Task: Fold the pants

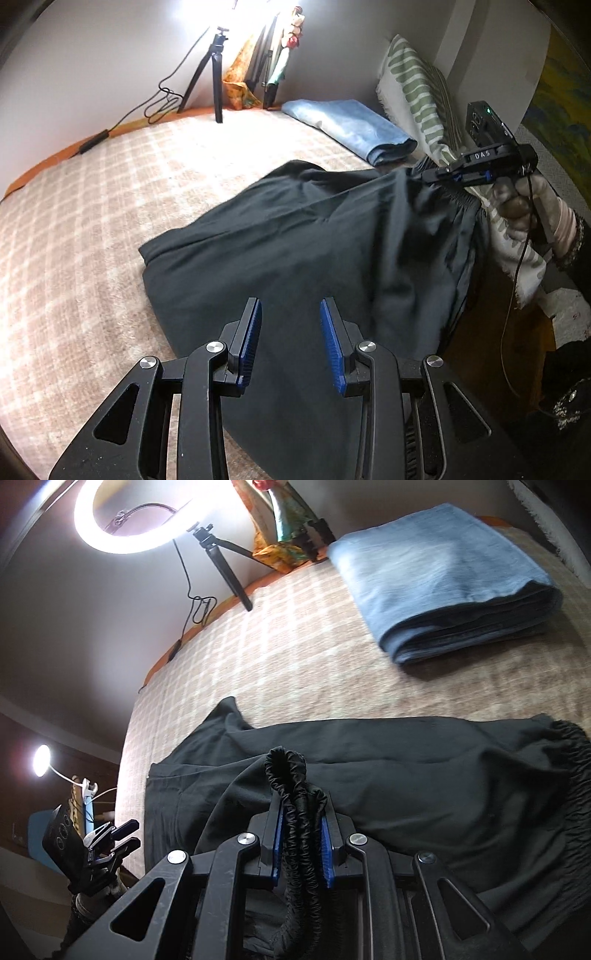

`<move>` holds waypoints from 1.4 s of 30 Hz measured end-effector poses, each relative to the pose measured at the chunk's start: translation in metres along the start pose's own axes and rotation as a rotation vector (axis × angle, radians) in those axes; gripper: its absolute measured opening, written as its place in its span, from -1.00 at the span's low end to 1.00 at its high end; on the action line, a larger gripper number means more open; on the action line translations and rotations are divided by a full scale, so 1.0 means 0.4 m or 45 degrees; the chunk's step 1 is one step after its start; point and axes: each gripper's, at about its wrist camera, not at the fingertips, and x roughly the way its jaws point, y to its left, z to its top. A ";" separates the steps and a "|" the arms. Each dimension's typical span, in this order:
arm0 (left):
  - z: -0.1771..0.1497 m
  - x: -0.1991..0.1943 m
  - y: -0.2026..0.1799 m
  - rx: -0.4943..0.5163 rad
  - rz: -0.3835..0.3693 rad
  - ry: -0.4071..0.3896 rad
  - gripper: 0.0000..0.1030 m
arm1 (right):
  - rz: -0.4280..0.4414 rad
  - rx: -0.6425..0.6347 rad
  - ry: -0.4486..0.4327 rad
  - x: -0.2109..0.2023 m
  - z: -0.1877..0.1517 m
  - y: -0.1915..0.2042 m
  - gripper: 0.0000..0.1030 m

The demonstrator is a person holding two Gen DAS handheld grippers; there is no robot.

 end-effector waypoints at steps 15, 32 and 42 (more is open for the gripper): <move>0.000 0.034 -0.039 0.037 -0.033 0.029 -0.40 | -0.166 0.030 0.000 -0.098 0.044 -0.144 -0.70; -0.038 0.012 -0.020 -0.159 -0.042 0.036 -0.39 | -0.397 -0.067 0.019 -0.043 0.049 -0.187 -0.50; -0.097 0.001 0.002 -0.368 -0.068 0.026 -0.12 | -0.548 -0.195 -0.192 -0.127 0.040 -0.073 0.05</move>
